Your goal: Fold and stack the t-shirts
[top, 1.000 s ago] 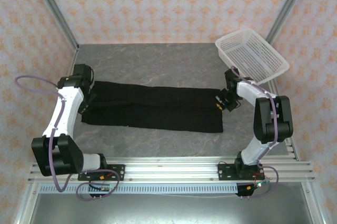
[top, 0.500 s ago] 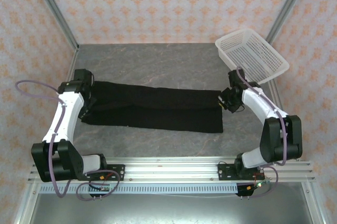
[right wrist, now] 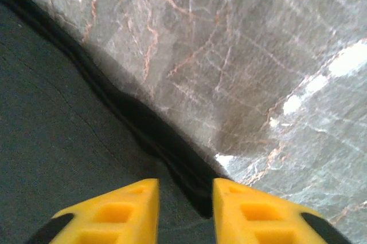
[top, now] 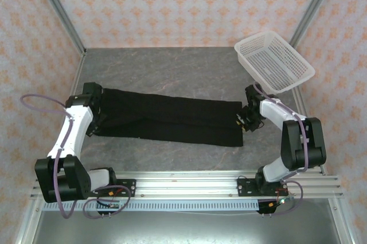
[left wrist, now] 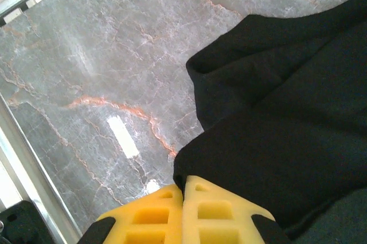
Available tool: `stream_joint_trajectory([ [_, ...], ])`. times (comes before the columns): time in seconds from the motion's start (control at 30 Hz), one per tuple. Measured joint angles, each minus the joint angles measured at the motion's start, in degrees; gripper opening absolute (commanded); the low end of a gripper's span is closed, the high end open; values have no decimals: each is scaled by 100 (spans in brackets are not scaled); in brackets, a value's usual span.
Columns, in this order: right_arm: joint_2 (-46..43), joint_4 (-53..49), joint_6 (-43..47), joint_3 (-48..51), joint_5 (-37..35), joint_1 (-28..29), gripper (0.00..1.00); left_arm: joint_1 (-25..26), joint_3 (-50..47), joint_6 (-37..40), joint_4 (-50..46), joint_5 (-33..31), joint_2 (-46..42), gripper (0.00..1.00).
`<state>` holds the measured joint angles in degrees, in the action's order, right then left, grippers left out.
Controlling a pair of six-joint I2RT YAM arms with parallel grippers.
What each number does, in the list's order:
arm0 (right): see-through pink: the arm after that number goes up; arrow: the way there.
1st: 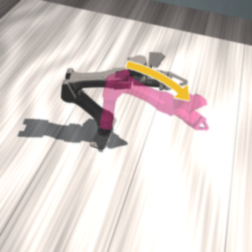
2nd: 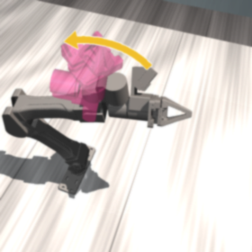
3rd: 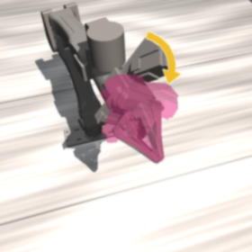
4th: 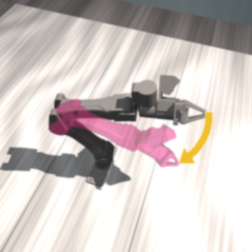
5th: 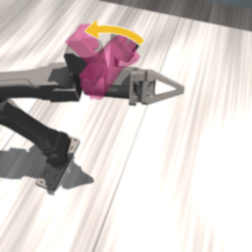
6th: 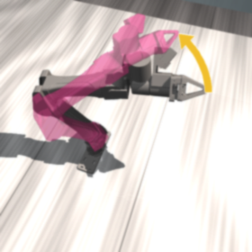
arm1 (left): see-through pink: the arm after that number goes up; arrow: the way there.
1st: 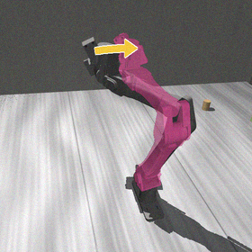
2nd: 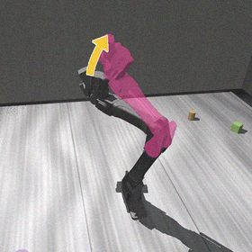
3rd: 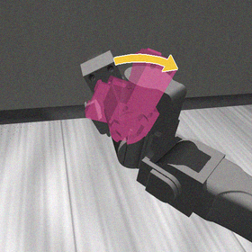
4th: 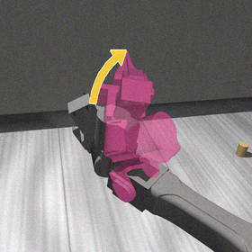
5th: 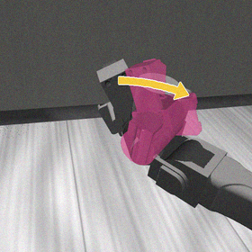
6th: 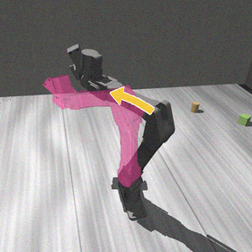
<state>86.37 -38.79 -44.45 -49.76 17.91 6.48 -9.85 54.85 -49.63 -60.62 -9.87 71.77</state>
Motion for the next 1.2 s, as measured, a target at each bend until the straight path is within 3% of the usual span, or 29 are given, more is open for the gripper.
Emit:
stream_joint_trajectory([
  [0.37,-629,-192,85,-184,-243,275,41,-37,737,160,197,-195,905,0],
  [0.73,-745,-350,151,-350,-374,313,40,-302,1904,483,461,-385,3042,0],
  [0.97,-748,-352,162,-350,-428,323,40,-302,2096,544,463,-391,4006,0],
  [1.0,-748,-352,162,-350,-442,323,40,-302,2083,566,463,-393,4033,10],
  [1.1,-748,-352,170,-350,-470,323,40,-302,2063,640,424,-435,4009,54],
  [1.2,-748,-350,234,-354,-507,323,41,-317,1954,638,337,-463,3705,69],
])
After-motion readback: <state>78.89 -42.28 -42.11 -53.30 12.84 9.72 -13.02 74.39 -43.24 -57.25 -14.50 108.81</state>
